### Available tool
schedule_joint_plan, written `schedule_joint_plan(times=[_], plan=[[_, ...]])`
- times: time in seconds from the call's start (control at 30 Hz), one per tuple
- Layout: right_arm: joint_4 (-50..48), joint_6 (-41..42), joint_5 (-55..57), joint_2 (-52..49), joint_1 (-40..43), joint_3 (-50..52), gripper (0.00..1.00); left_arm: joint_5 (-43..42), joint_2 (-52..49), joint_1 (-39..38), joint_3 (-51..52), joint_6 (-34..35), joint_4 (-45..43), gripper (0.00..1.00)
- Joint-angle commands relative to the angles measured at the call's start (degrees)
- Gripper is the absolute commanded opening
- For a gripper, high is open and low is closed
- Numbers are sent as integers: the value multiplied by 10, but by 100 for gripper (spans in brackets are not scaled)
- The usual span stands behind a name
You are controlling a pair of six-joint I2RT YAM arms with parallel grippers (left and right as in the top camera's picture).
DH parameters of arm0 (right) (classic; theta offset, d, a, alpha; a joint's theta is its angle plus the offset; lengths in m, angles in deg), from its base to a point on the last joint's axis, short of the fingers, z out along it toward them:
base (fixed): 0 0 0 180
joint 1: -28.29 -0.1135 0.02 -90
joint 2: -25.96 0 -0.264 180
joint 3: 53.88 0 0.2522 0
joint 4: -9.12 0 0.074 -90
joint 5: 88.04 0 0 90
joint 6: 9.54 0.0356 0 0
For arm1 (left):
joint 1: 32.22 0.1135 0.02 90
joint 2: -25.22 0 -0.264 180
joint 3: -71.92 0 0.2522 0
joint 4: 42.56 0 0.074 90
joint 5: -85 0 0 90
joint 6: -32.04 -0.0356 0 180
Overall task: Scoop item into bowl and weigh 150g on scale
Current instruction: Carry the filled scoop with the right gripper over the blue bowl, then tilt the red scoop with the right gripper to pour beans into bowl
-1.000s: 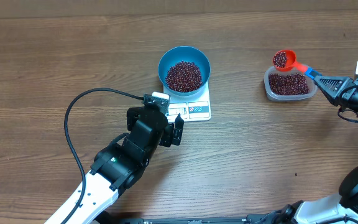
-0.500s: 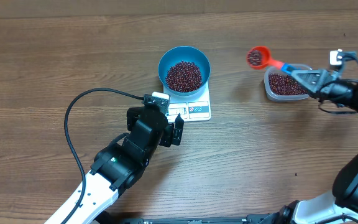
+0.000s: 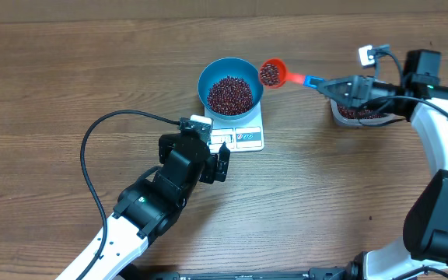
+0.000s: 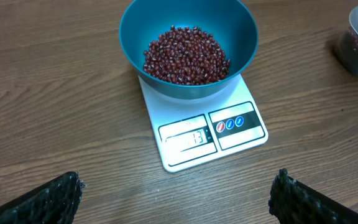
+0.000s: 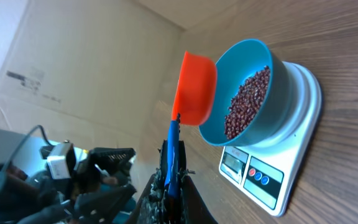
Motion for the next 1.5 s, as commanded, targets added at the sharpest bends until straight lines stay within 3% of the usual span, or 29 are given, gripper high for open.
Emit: schedule_joint_plan(times=[0.0, 0.83, 1.47], plan=[[-24, 19, 20, -2, -29, -12, 4, 6, -1, 3, -13, 10, -2, 99], [-127, 43, 184, -2, -116, -12, 4, 6, -1, 3, -13, 9, -2, 99], [-125, -190, 198, -2, -138, -12, 4, 6, -1, 3, -13, 9, -2, 99]])
